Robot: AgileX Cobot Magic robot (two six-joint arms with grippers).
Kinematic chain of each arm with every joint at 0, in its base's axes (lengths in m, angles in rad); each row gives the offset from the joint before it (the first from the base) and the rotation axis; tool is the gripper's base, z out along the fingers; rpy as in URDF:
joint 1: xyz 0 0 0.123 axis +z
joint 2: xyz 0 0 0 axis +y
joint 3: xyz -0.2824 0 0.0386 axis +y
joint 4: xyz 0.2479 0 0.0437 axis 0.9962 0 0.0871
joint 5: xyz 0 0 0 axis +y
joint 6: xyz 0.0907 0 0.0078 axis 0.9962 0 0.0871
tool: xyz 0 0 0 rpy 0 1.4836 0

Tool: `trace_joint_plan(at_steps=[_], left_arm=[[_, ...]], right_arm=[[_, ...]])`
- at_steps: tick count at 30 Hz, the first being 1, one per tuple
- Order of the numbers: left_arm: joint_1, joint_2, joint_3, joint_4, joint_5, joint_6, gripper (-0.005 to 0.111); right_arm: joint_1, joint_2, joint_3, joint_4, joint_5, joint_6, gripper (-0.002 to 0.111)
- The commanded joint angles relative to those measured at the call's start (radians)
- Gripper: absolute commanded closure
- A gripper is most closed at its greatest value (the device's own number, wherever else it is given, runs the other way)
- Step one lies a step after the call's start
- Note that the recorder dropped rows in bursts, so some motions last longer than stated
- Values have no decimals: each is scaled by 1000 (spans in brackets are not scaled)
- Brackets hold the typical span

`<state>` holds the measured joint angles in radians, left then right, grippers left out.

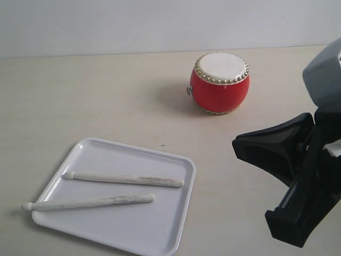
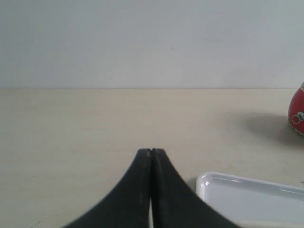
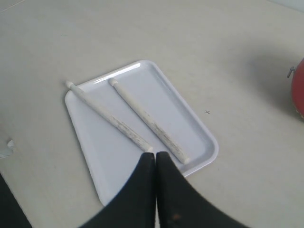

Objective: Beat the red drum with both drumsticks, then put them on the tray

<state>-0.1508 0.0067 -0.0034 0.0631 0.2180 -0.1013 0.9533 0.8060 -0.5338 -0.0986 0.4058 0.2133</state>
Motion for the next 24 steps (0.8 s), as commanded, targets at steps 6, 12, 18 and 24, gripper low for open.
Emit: trace_joint_plan(at_steps=[6, 12, 18, 24], left_arm=[[2, -7, 3, 5, 4, -9, 107], [2, -7, 3, 5, 4, -9, 107], [2, -7, 3, 5, 4, -9, 107], [2, -7, 3, 5, 4, -9, 107]], right_arm=[[1, -4, 3, -15, -12, -2, 108], [-267, -110, 117, -12, -262, -2, 108], [-534, -275, 298, -6, -467, 1, 108], [-727, -519, 443, -18, -458, -34, 108]])
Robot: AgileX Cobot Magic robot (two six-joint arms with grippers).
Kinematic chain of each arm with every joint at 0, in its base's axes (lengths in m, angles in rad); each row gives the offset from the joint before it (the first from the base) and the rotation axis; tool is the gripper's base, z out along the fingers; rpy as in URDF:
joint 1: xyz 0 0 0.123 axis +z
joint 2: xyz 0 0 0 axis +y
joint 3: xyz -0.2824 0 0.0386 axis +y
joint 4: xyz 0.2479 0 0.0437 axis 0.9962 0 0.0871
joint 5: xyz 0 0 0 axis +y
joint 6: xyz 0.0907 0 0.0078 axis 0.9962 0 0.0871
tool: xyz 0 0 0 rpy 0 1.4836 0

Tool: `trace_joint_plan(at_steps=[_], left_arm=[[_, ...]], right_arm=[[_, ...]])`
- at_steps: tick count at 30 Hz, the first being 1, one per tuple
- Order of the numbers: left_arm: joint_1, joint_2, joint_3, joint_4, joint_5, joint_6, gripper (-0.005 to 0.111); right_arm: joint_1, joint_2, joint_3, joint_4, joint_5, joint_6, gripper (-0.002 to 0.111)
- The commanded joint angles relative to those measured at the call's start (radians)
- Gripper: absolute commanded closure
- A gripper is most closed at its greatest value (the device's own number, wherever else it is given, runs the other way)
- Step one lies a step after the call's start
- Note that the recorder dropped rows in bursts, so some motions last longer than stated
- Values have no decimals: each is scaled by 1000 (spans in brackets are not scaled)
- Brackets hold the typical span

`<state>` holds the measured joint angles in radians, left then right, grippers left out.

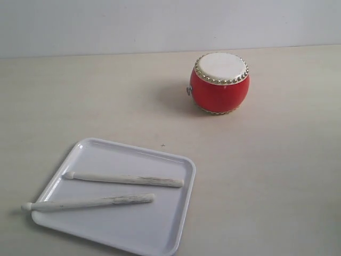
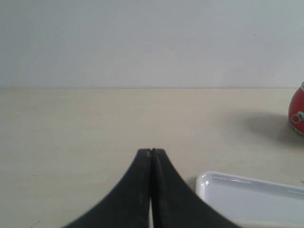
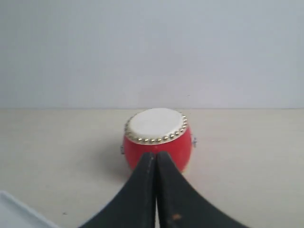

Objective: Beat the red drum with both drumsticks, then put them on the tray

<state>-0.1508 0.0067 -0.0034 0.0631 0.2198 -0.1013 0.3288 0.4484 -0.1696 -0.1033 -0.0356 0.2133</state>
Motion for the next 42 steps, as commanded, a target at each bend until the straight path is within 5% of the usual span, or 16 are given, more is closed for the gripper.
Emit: trace_joint_plan(at_steps=[1, 9, 42], left_arm=[[2, -7, 3, 5, 2, -9, 107], [2, -7, 3, 5, 2, -9, 107], [2, -7, 3, 5, 2, -9, 107]], right_arm=[[-133, -214, 100, -13, -17, -34, 108], [-282, -448, 170, -9, 50, -29, 108], [-286, -448, 170, -1, 64, -27, 108]])
